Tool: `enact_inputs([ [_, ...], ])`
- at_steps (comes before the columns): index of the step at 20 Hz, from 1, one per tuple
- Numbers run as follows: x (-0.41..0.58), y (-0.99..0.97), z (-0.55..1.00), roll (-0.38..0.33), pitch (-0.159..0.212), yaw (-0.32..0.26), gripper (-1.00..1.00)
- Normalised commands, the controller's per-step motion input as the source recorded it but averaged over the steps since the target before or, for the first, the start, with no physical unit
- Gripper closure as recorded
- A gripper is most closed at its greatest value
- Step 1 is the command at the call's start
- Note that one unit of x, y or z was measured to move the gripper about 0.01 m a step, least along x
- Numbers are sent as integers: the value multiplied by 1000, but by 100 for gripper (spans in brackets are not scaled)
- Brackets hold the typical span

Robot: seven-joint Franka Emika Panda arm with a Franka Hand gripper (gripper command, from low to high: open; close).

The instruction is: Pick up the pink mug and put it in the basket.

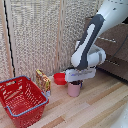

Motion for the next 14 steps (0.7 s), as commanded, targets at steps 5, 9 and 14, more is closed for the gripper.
enact_inputs([
  [5, 256, -53, 967, 82, 4, 51, 100],
  [9, 354, -27, 997, 60, 0, 54, 100],
  [14, 416, 11, 1000, 7, 0, 33, 100],
])
